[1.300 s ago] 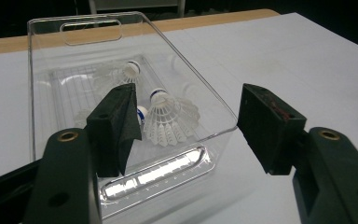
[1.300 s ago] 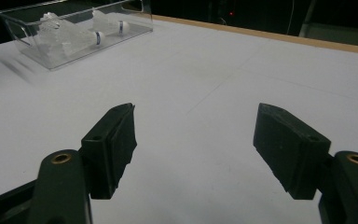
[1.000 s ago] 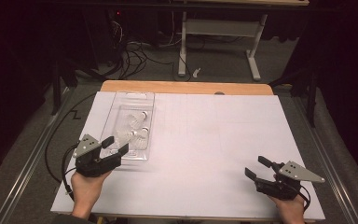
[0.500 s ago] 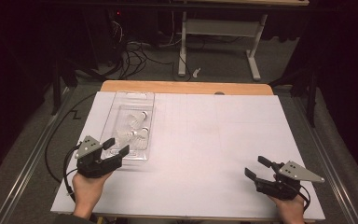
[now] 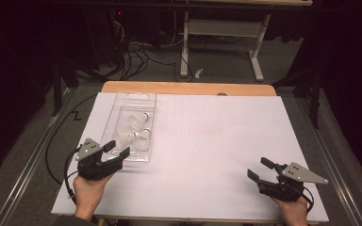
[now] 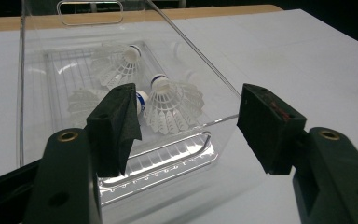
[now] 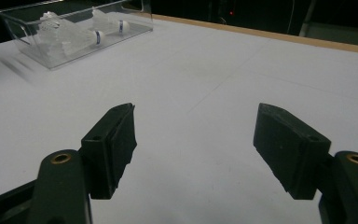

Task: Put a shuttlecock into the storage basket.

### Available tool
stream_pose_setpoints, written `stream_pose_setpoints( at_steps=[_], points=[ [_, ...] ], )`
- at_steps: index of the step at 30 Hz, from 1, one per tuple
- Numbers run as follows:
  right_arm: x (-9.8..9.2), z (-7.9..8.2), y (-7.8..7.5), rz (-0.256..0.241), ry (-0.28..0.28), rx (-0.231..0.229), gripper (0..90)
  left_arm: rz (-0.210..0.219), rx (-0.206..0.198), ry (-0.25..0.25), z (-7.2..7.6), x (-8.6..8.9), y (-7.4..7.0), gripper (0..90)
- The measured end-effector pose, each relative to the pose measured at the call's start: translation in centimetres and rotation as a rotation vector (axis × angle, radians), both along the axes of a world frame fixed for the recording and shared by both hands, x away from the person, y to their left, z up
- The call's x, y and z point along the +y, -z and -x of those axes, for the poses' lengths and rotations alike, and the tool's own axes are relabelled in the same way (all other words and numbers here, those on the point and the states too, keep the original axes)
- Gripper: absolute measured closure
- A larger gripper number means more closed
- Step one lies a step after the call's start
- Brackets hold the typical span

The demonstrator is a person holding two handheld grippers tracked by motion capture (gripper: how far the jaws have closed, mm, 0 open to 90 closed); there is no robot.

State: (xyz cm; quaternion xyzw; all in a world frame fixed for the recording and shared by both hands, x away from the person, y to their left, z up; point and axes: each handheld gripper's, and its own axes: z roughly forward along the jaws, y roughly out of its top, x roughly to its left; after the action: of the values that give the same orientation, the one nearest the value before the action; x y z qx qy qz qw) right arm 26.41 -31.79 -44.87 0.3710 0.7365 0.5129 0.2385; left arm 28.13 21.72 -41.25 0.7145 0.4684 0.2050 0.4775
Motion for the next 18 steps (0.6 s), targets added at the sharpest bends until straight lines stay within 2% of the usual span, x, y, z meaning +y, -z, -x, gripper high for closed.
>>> stream_pose_setpoints(
  at_steps=[18],
  points=[
    [-0.03,-0.01,0.01,0.000,0.000,0.001,30.0,-0.009,0.015,0.009,-0.08,-0.05,0.74,38.6]
  ],
)
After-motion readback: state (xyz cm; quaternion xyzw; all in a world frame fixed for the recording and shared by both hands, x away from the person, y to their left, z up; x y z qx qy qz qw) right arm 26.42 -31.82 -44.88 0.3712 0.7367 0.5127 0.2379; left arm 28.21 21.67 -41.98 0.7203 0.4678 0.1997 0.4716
